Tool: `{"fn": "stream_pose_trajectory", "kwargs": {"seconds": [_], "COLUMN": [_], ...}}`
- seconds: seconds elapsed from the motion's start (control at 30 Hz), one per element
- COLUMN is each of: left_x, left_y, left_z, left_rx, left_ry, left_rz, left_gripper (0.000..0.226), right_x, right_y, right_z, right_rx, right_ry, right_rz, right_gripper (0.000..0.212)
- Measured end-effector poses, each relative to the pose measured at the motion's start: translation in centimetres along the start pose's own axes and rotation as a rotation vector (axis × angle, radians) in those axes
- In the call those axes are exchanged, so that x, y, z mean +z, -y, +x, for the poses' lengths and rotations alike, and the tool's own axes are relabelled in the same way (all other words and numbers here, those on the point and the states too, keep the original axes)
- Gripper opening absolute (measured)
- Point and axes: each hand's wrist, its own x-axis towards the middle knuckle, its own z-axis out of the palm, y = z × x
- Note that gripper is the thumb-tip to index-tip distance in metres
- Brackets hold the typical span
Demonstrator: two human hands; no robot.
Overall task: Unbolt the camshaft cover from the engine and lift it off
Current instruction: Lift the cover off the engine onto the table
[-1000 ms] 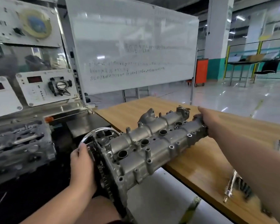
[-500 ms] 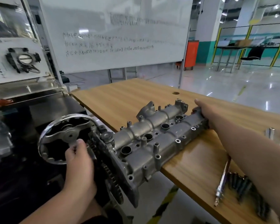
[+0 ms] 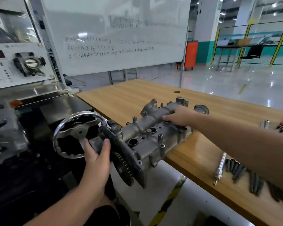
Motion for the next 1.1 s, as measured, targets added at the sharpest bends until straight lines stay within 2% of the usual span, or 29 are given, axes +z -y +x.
{"fn": "stream_pose_trajectory", "kwargs": {"seconds": [0.07, 0.13, 0.2, 0.3, 0.4, 0.57, 0.7, 0.87, 1.03, 1.1], "left_x": [0.2, 0.7, 1.2, 2.5, 4.1, 6.4, 7.7, 8.5, 8.7, 8.7], "left_y": [0.5, 0.7, 0.7, 0.2, -0.8, -1.7, -2.2, -2.2, -1.9, -1.6], "left_z": [0.1, 0.5, 1.1, 1.8, 2.5, 4.6, 6.0, 7.1, 7.6, 7.8], "left_rx": [0.037, 0.059, 0.048, 0.018, -0.012, -0.102, -0.109, -0.124, -0.118, -0.117], "left_ry": [-0.035, -0.05, -0.051, -0.058, -0.044, 0.012, 0.021, 0.056, 0.068, 0.077], "left_rz": [0.007, 0.009, 0.014, -0.003, 0.001, -0.007, 0.032, 0.03, 0.06, 0.069], "left_gripper": [0.062, 0.062, 0.06, 0.043, 0.043, 0.027, 0.042, 0.019, 0.027, 0.036], "right_x": [1.7, 2.2, 2.0, 1.5, 1.2, 0.7, 0.3, 0.0, -0.2, -0.2], "right_y": [0.6, 0.4, 0.2, -0.1, -1.1, -2.6, -3.5, -3.8, -3.6, -3.5], "right_z": [-1.0, -0.9, -0.5, 0.6, 2.4, 5.6, 7.4, 8.8, 9.1, 9.0], "right_rx": [0.053, 0.129, 0.138, 0.152, 0.152, 0.135, 0.137, 0.129, 0.146, 0.146], "right_ry": [-0.073, -0.152, -0.162, -0.194, -0.249, -0.273, -0.276, -0.294, -0.286, -0.284], "right_rz": [-0.09, -0.042, 0.003, -0.004, 0.003, -0.018, -0.024, -0.046, -0.033, -0.035], "right_gripper": [0.048, 0.041, 0.038, 0.039, 0.039, 0.04, 0.041, 0.04, 0.041, 0.042]}}
